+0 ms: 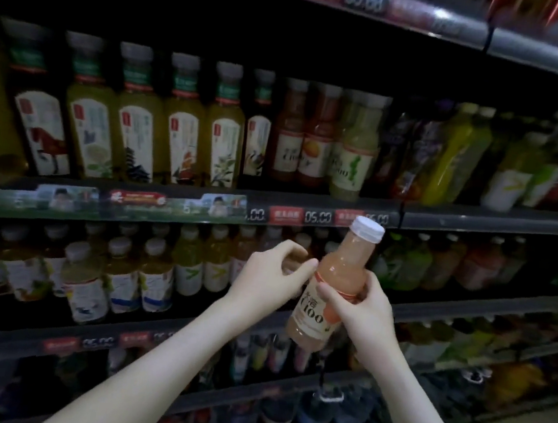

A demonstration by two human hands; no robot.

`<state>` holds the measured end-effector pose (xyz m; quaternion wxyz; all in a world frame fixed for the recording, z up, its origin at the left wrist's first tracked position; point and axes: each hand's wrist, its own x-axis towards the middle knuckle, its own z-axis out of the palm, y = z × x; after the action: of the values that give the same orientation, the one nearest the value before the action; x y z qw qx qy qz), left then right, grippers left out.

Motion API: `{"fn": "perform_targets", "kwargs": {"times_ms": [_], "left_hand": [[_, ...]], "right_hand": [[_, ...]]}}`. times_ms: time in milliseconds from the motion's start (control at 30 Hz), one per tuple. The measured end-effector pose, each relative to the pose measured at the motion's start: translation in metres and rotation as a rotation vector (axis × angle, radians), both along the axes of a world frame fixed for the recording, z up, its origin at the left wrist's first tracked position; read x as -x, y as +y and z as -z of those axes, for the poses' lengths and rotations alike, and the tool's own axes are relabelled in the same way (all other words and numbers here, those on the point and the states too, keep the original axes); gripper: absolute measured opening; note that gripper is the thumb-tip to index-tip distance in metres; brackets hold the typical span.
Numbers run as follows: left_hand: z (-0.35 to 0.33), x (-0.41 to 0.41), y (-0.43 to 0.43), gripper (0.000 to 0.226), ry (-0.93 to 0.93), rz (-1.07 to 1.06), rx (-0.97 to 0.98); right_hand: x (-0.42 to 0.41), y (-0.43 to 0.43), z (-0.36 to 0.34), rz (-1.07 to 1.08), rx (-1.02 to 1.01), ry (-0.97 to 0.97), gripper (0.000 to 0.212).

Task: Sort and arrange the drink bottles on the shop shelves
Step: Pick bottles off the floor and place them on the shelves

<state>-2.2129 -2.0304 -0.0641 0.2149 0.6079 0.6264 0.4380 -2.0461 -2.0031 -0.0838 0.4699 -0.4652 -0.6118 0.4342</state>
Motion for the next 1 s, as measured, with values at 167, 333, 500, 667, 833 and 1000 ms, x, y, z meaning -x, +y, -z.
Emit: {"fn": "perform_targets", "kwargs": {"times_ms": [167, 333, 500, 667, 833, 1000], "left_hand": [[-0.028, -0.006, 0.027, 0.019, 0.079, -0.068, -0.144], [-0.066, -0.013, 0.050, 0.063, 0.141, 0.214, -0.148], [-0.087, -0.008, 0.079, 0.066, 0.223, -0.026, -0.318], [-0.095, 0.005, 0.107, 0.065, 0.254, -0.047, -0.449], [-0.084, 0.014, 0.129, 0.066, 0.229, -0.160, -0.428], [-0.081, 0.024, 0.145, 0.069, 0.120, -0.379, -0.214]], "right_hand": [[-0.010, 0.030, -0.039, 0.011, -0.115, 0.133, 0.050], [0.006, 0.060, -0.075, -0.030, -0.217, 0.235, 0.054], [0.021, 0.087, -0.107, -0.250, -0.264, 0.237, 0.055], [0.029, 0.117, -0.118, -0.298, -0.440, 0.144, 0.050], [0.046, 0.140, -0.107, -0.231, -0.531, 0.026, 0.059], [0.038, 0.170, -0.101, 0.004, -0.710, -0.171, 0.079]]}}
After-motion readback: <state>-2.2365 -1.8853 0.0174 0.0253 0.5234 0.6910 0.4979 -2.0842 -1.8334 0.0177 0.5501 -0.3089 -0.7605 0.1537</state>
